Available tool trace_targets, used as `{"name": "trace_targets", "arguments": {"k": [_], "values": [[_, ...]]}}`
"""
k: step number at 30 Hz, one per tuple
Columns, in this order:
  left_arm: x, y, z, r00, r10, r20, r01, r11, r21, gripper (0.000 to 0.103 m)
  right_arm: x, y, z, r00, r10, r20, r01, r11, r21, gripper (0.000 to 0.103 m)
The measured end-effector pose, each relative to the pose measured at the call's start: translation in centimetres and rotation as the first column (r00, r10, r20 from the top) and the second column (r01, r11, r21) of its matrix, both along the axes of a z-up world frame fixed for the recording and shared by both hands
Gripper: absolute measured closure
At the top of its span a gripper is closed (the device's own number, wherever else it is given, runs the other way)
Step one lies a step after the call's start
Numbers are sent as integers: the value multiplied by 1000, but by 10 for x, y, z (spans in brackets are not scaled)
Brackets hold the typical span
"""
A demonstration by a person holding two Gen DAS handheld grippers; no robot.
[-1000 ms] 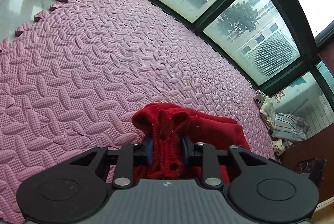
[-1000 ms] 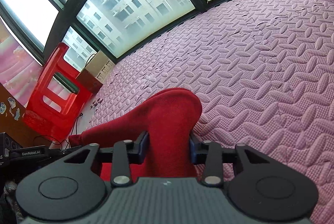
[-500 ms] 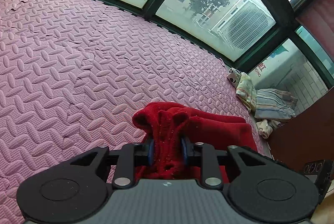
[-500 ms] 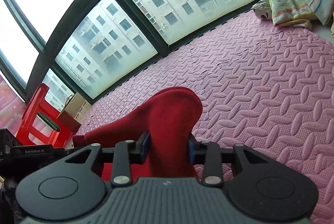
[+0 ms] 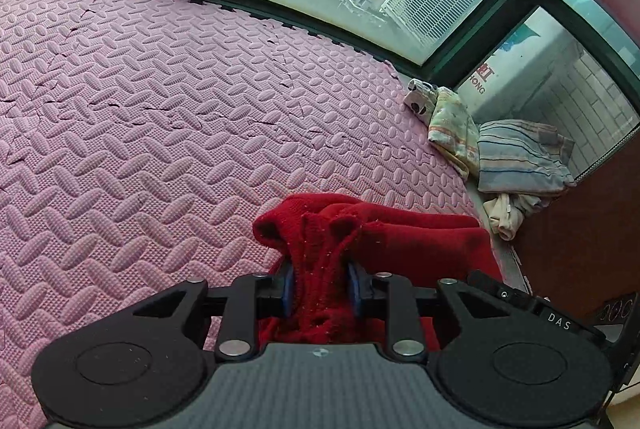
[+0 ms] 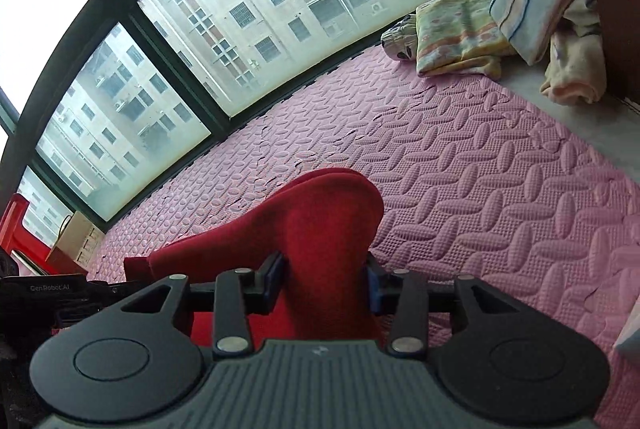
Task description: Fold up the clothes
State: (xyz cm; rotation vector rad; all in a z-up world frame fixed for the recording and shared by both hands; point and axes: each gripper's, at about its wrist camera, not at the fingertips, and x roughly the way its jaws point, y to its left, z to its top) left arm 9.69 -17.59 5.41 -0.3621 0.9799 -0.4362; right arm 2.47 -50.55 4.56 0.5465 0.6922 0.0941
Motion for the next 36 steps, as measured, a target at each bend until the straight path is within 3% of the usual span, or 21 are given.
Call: {"name": "trace_targets", "arguments": {"k": [4, 6, 11, 17, 19, 26, 36], "values": [[2, 6, 4, 1000, 8, -3, -8, 1000, 5, 65, -4, 4, 6, 1000, 7, 16, -6, 998, -70, 52], [2, 9, 10, 1000, 8, 11, -8, 1000, 12, 64, -8, 9, 16, 999, 18, 45, -13, 993, -118, 38], [-3, 11, 33, 997, 4, 82, -5, 1000, 18, 64, -18, 33, 39, 990, 84, 111, -60, 977, -205, 36], [-7, -18, 51, 986, -97, 136, 95, 995, 20, 66, -15, 77, 39, 979, 170, 109, -136, 956, -262, 36], [-5, -27, 47, 984, -122, 128, 120, 993, 20, 66, -12, 93, 34, 979, 179, 97, -141, 941, -308, 36], [7, -33, 21, 990, -130, 61, 129, 991, 16, 66, -14, 122, 24, 973, 210, 100, -171, 936, -309, 36], [17, -22, -1, 993, -114, 26, 115, 993, -24, 65, -30, 167, -6, 967, 236, 97, -157, 849, -505, 36]]}}
